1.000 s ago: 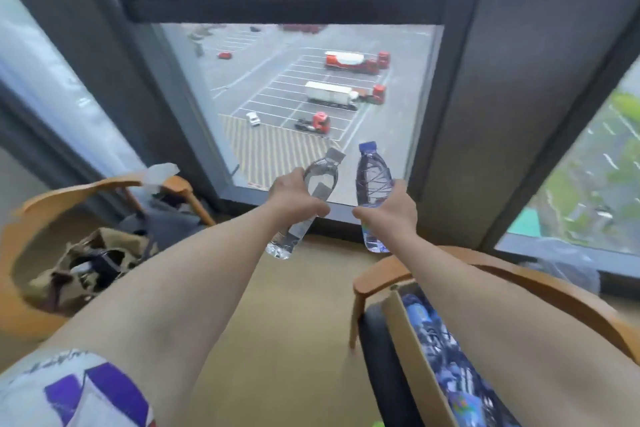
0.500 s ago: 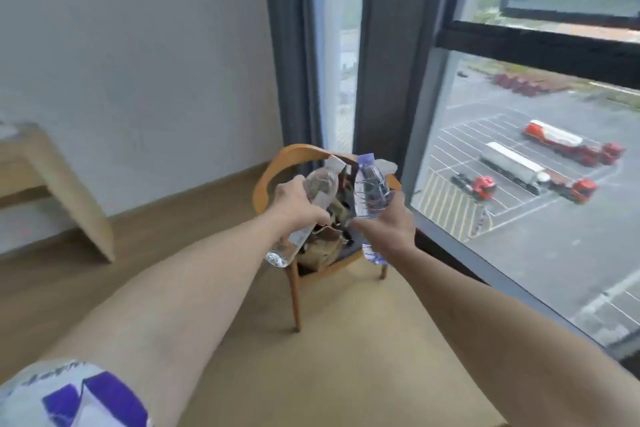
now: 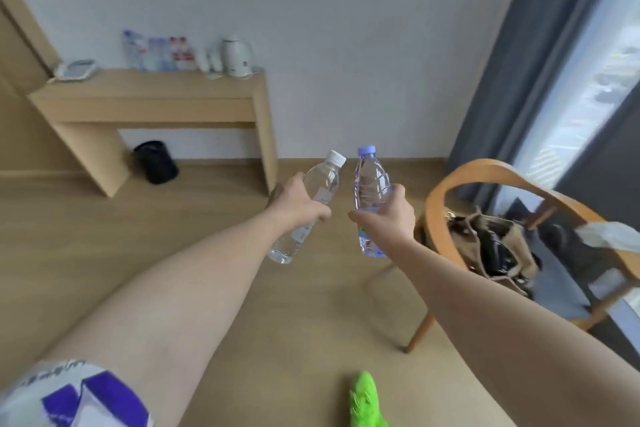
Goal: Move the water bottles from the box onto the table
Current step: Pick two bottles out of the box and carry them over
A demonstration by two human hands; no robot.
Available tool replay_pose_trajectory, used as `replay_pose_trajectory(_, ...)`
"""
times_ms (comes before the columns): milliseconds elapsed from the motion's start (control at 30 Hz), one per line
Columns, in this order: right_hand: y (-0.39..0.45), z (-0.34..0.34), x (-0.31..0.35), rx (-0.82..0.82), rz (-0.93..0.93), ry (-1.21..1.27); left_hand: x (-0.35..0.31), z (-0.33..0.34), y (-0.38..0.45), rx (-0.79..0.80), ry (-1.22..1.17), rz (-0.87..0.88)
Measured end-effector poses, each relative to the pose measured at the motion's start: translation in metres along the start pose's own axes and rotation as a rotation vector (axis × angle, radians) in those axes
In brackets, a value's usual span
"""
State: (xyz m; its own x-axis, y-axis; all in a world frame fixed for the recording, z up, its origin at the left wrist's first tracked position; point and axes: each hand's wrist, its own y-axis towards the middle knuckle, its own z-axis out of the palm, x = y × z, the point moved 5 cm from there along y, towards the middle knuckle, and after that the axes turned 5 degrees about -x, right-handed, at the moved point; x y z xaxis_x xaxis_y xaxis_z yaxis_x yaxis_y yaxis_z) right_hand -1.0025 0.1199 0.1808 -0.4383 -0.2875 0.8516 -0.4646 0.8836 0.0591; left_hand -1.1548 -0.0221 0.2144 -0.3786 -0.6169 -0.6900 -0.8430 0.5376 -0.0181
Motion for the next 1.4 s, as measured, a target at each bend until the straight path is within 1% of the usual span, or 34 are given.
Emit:
replay_pose_trajectory(133, 0.038, 0.089, 0.038, 0.134, -0.071, 0.018, 0.058, -0.039, 0.049, -0.079, -0.027, -0.095)
replay_pose_trajectory(300, 0.107, 0.197, 0.092, 0.26, -0.151, 0.021, 0.107, -0.088, 0.135, -0.193, -0.042, -0.204)
replay_pose_trajectory(533, 0.19, 0.318, 0.174, 0.4, -0.177, 0.063, 0.158, -0.155, 0.242, -0.258, -0.002, -0.335)
replay_pose_trajectory(667, 0.214, 0.383, 0.216, 0.472, -0.218, 0.061, 0.193, -0.191, 0.288, -0.297, -0.043, -0.387)
replay_pose_trajectory(800, 0.229, 0.456, 0.252, 0.525, -0.25, 0.047, 0.242, -0.224, 0.336, -0.321, -0.046, -0.417)
replay_pose_trajectory(933, 0.245, 0.538, 0.294, 0.539, -0.271, 0.047, 0.303, -0.265, 0.394, -0.335, -0.023, -0.421)
replay_pose_trajectory(1100, 0.271, 0.636, 0.371, 0.503, -0.323, 0.026, 0.367, -0.351, 0.474, -0.366, -0.045, -0.406)
replay_pose_trajectory(1233, 0.287, 0.7, 0.437, 0.478, -0.317, 0.084, 0.409, -0.416, 0.536, -0.367, -0.081, -0.411)
replay_pose_trajectory(1400, 0.306, 0.775, 0.485, 0.506, -0.295, 0.094, 0.453, -0.463, 0.597, -0.379, -0.102, -0.443)
